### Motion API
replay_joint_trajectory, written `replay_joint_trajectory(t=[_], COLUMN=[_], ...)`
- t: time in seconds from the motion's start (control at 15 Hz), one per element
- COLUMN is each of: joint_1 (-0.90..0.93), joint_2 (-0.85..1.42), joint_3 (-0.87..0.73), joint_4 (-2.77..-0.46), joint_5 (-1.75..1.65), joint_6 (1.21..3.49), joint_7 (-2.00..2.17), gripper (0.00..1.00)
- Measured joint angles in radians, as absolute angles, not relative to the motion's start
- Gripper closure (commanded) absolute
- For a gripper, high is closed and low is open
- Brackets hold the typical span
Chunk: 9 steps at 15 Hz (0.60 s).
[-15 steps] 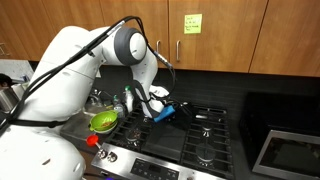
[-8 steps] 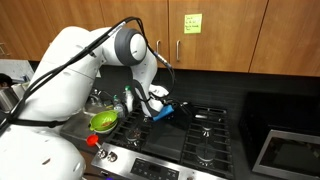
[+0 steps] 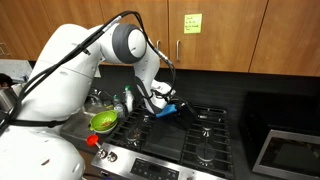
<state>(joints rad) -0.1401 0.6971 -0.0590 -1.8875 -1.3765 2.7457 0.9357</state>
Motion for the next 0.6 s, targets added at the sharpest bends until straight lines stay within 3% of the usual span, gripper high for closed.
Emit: replay_joint_trajectory(t=[0.6], joint_1=[-0.142], joint_2=[0.691], joint_3=[-0.076], joint_4=[-1.888], joint_5=[-1.372], joint_6=[2.662], joint_7=[1.072], gripper=[0.99])
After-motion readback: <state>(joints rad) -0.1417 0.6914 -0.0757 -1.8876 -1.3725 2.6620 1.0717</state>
